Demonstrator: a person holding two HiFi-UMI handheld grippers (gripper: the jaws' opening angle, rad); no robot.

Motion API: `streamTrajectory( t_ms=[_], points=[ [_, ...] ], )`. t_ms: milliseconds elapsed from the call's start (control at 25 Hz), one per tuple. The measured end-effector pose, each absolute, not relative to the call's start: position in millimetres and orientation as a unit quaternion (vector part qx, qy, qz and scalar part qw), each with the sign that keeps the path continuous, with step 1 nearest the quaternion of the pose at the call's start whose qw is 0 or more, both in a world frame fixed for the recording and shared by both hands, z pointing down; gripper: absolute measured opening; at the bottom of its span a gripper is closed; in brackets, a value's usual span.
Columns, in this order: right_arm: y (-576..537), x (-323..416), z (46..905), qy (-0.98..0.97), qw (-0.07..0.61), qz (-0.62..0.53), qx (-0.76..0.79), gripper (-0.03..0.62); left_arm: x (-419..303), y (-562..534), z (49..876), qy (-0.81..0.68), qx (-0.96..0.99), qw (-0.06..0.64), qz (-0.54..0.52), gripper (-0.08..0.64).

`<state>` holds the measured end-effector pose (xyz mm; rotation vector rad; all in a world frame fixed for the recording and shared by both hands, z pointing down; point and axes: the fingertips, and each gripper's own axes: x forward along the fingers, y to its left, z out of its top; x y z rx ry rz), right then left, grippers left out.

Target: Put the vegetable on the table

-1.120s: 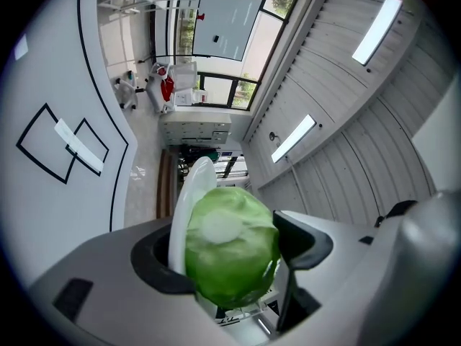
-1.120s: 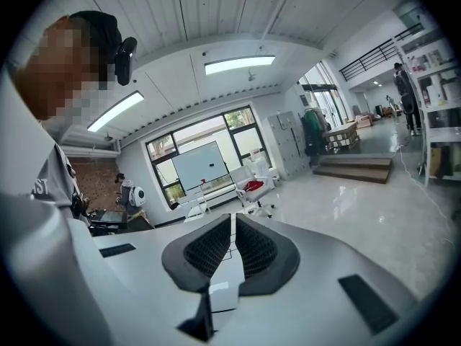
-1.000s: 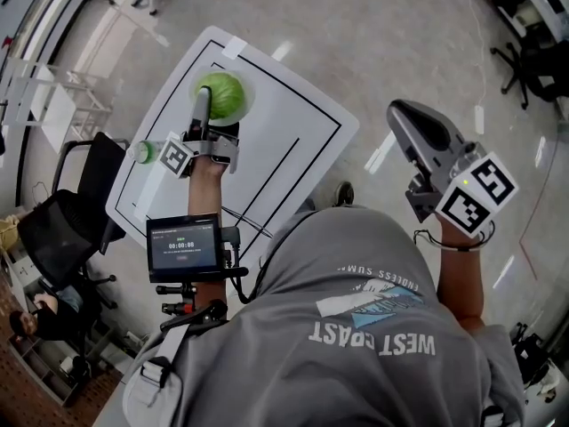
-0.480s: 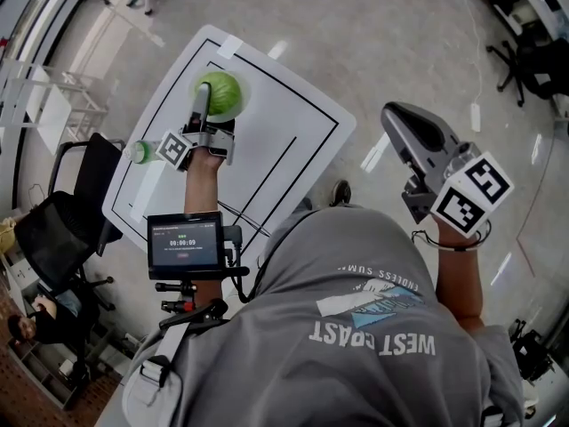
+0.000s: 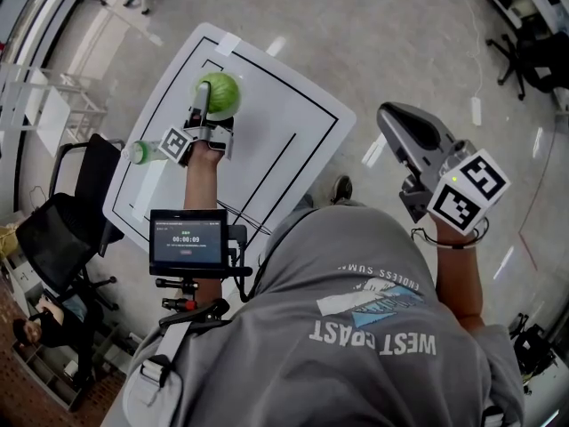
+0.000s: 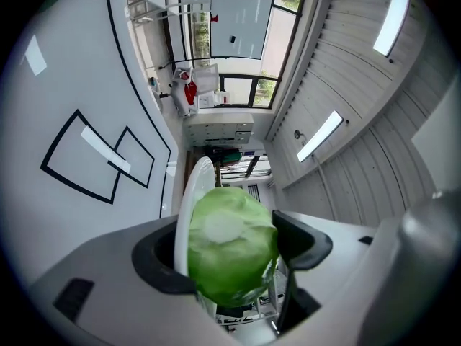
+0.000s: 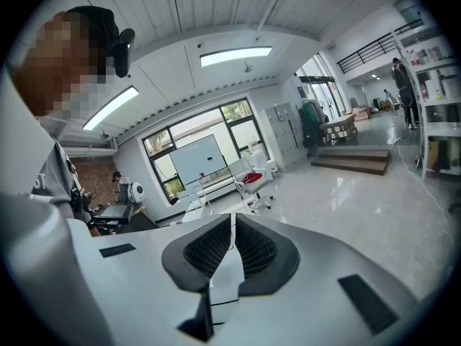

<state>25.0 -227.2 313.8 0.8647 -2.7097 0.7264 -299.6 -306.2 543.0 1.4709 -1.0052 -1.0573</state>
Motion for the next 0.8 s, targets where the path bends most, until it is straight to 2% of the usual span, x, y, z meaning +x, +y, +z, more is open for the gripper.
streamTrajectory(
  t_ms=[800],
  points=[
    [-212.9,19.6,323.9,-0.909,0.121,0.257,0.306,0.011,-318.9,-318.3,603.4,-0.446,0.585,0.545,-0.403,0.333]
  ],
)
